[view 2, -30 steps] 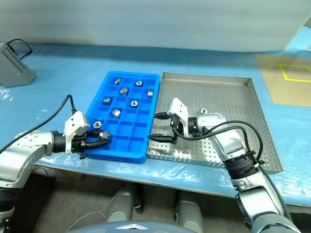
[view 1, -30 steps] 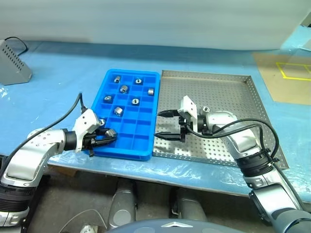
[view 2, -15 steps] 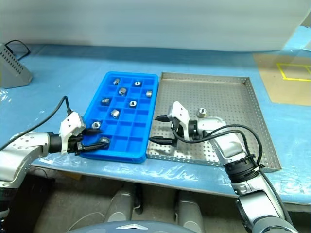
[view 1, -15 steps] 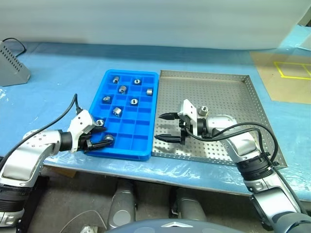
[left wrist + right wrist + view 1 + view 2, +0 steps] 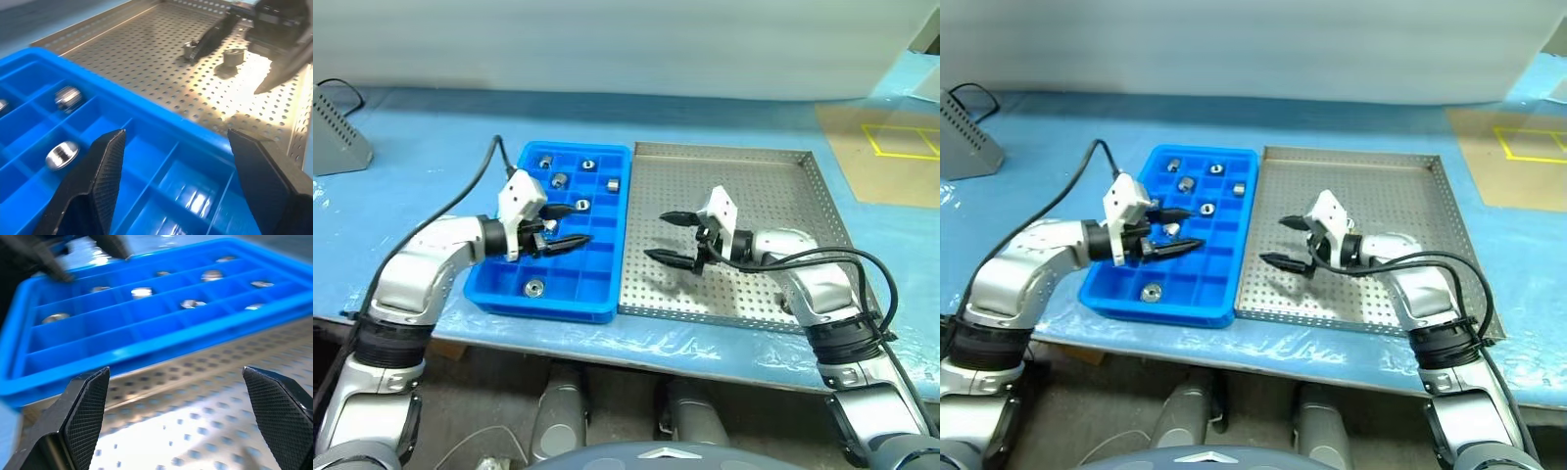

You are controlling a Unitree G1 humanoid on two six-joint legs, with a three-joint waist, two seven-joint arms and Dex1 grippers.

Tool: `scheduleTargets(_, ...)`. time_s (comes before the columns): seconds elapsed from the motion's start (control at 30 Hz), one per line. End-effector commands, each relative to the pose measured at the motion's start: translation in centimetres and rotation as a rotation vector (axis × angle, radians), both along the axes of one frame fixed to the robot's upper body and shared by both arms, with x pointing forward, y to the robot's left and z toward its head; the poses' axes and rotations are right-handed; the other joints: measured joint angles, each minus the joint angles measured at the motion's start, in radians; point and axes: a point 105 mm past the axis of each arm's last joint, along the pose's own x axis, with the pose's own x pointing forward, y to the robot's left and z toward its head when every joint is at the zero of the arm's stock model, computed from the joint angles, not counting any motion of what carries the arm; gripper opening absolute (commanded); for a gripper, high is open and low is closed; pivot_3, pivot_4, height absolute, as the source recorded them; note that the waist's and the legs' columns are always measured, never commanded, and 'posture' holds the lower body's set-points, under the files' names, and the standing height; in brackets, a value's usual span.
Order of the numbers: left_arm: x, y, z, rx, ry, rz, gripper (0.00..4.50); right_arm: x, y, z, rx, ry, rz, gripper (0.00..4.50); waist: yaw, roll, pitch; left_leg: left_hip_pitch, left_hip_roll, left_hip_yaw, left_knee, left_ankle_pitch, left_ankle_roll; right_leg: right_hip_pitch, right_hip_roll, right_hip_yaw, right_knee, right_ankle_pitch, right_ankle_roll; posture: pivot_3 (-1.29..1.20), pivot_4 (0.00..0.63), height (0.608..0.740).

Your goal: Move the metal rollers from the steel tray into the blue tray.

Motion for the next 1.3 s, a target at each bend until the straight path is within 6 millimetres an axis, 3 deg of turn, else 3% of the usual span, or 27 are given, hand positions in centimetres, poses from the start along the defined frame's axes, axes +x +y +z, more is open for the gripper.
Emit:
scheduleTargets(0.03, -0.2, -2.6, -0.2, 0.0, -0.009, -0.112, 3.51, 2.1, -2.5, 1.8, 0.017, -0.115, -0.17, 4.5, -0.008, 0.0, 0.0, 0.0, 0.0, 0.0, 0.0, 0.0, 0.0, 0.0, 0.0, 0.0, 0.0, 0.0, 0.0, -0.1, 0.15, 0.74)
scheduleTargets(0.13, 0.4, -4.5, -0.6, -0.02, 0.005, -0.157, 3.51, 3.9, -4.9, 2.4, 0.002, -0.185, -0.33, 4.5, -0.017, 0.0, 0.0, -0.002, 0.0, 0.0, 0.001, 0.0, 0.0, -0.001, 0.0, 0.0, 0.0, 0.0, 0.0, -0.13, 0.15, 0.74)
scheduleTargets(0.3, 1.3, -6.0, -0.6, -0.038, -0.002, -0.179, 3.51, 4.7, -5.9, 1.9, -0.03, -0.211, -0.405, 4.5, -0.037, 0.0, 0.0, -0.002, 0.0, 0.0, 0.001, 0.0, 0.001, -0.001, 0.0, 0.0, 0.0, 0.0, 0.0, -0.16, 0.15, 0.74)
scheduleTargets(0.5, 1.3, -5.8, -0.9, -0.062, 0.029, -0.177, 3.51, 6.2, -7.5, 0.4, 0.072, -0.075, -0.531, 4.5, -0.059, 0.0, 0.0, -0.002, 0.0, 0.0, 0.001, -0.001, 0.001, -0.001, 0.001, 0.0, 0.0, 0.0, 0.0, -0.17, 0.15, 0.74)
scheduleTargets(0.67, 1.1, -5.4, -1.2, -0.071, 0.055, -0.166, 3.51, 7.4, -6.4, 2.2, 0.167, -0.055, -0.489, 4.5, -0.066, 0.0, 0.0, -0.002, 0.0, 0.0, 0.003, -0.001, 0.002, 0.0, 0.0, 0.0, 0.0, 0.001, -0.001, -0.15, 0.15, 0.74)
scheduleTargets(0.9, 0.2, -5.4, -1.3, -0.083, 0.073, -0.15, 3.51, 8.1, -5.8, -1.5, 0.008, 0.028, -0.463, 4.5, -0.06, 0.0, 0.0, -0.003, 0.001, 0.0, 0.002, -0.001, 0.002, 0.0, 0.001, -0.002, 0.0, 0.0, -0.001, -0.12, 0.15, 0.74)
scheduleTargets(1.03, 0.0, -5.0, -1.6, -0.074, 0.077, -0.137, 3.51, 8.5, -7.3, -2.6, -0.009, 0.065, -0.523, 4.5, -0.052, 0.0, 0.0, -0.003, 0.0, 0.0, 0.003, -0.001, 0.003, 0.0, 0.0, -0.001, 0.0, 0.001, -0.001, -0.11, 0.15, 0.74)
scheduleTargets(1.3, -0.2, -5.2, -1.9, -0.063, 0.079, -0.125, 3.51, 7.9, -7.4, -3.9, -0.069, 0.094, -0.486, 4.5, -0.047, 0.0, 0.0, -0.002, 0.001, 0.0, 0.003, -0.001, 0.003, 0.0, 0.0, -0.001, 0.0, 0.0, -0.001, -0.11, 0.15, 0.74)
